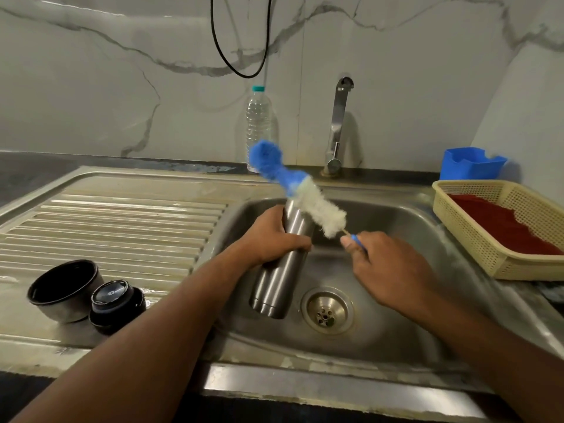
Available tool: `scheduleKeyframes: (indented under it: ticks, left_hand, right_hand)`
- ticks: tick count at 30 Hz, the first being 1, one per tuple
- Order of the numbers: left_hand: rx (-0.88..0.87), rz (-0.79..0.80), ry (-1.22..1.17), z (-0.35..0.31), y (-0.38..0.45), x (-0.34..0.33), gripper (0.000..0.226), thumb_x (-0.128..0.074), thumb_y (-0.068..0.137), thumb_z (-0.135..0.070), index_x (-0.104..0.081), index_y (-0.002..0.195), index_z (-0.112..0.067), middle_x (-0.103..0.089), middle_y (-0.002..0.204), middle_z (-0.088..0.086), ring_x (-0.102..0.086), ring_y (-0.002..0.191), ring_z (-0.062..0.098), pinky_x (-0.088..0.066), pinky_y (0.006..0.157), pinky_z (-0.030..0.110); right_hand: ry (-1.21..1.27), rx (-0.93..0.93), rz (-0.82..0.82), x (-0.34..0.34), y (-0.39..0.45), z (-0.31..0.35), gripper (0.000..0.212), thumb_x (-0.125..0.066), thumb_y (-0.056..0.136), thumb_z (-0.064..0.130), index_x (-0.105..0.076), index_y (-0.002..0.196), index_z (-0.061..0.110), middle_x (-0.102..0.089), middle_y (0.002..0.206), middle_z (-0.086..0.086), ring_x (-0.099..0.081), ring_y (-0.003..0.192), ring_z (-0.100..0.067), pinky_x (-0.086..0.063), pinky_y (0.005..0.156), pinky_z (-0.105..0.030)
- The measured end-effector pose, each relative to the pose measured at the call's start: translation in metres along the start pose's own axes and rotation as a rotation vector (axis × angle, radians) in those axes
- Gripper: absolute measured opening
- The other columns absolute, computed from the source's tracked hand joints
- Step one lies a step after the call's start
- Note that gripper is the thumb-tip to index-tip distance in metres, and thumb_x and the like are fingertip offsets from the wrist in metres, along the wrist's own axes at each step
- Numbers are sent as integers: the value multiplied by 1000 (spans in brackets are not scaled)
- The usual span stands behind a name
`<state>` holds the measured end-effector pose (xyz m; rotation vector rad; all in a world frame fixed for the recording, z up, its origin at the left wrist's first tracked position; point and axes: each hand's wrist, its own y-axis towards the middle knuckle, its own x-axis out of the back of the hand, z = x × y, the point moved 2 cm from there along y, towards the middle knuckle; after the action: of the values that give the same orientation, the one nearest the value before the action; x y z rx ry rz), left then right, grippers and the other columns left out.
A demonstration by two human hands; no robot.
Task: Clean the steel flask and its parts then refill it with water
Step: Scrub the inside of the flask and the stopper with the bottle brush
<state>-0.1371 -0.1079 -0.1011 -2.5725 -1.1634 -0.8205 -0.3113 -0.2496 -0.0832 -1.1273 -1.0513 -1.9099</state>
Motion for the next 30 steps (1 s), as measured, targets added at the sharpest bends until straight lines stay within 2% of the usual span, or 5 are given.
scheduleKeyframes:
  ticks: [8, 17, 23, 27, 30]
  left_hand:
    - [-14, -99, 98, -1, -3, 6, 65, -95, 71, -33, -51, 117, -23, -61, 102, -6, -60, 87, 7, -46, 66, 17]
    - [-31, -112, 179, 1, -3, 3, 58, -92, 74, -35, -52, 115, -24, -59, 99, -9, -61, 90, 7, -45, 67, 16]
    - [-15, -78, 140, 4, 1, 3, 61, -94, 69, -30, -56, 116, -19, -64, 104, -3, -64, 94, 11, -51, 71, 21]
    - [19, -23, 112, 0, 1, 1, 76, -87, 54, -43, -56, 119, -17, -67, 107, 5, -68, 95, 21, -63, 83, 41]
    - [0, -1, 96, 0, 1, 0, 61, -89, 71, -27, -56, 121, -16, -67, 108, 6, -69, 97, 22, -62, 90, 45]
  right_hand:
    - [-20, 23, -24, 0, -1, 3, 50, -39, 106, 54, -48, 70, 21, -55, 62, 3, -55, 59, -18, -37, 54, -35]
    - [-60, 30, -9, 4, -1, 7, 47, -39, 106, 54, -48, 72, 23, -55, 63, 5, -56, 61, -19, -40, 54, -35]
    - [-59, 34, 15, -1, 0, 5, 48, -39, 106, 54, -50, 72, 22, -57, 63, 4, -58, 61, -18, -48, 58, -37]
    - [18, -24, -45, 2, 7, -5, 50, -39, 107, 53, -50, 70, 22, -55, 59, 3, -55, 56, -14, -38, 53, -33]
    - [-46, 23, 11, -6, 4, -2, 49, -39, 106, 55, -49, 70, 23, -56, 62, 3, -57, 59, -20, -49, 58, -38]
